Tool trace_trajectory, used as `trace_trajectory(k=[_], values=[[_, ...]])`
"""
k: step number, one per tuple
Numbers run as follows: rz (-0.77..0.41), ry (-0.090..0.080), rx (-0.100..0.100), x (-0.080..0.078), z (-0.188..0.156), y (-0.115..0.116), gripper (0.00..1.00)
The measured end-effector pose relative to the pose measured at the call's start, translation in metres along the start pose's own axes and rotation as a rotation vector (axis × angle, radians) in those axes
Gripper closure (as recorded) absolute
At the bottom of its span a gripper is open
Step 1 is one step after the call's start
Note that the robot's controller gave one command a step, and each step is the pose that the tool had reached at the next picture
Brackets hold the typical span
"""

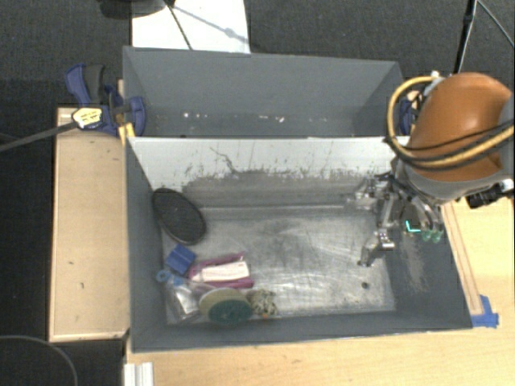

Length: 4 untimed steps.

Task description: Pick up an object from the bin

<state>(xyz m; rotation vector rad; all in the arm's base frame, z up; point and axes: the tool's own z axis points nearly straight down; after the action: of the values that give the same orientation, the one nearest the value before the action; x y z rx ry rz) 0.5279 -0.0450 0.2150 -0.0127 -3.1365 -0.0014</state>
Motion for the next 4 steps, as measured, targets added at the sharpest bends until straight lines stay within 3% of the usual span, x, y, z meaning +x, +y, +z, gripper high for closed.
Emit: trace_trajectory(k=[1,2,3,4], values=[[-0.451,-0.002,0.0,0.048,0.115,0.062,0.0],[-0.641,-0.01,0.004,0.044,0.101,0.018,0.0],[-1.089,-0.011,0.002,0.028,0.07,0.128,0.0],[-1.126,-0.004,0.012,0.027,0.126,0.245,0.0]])
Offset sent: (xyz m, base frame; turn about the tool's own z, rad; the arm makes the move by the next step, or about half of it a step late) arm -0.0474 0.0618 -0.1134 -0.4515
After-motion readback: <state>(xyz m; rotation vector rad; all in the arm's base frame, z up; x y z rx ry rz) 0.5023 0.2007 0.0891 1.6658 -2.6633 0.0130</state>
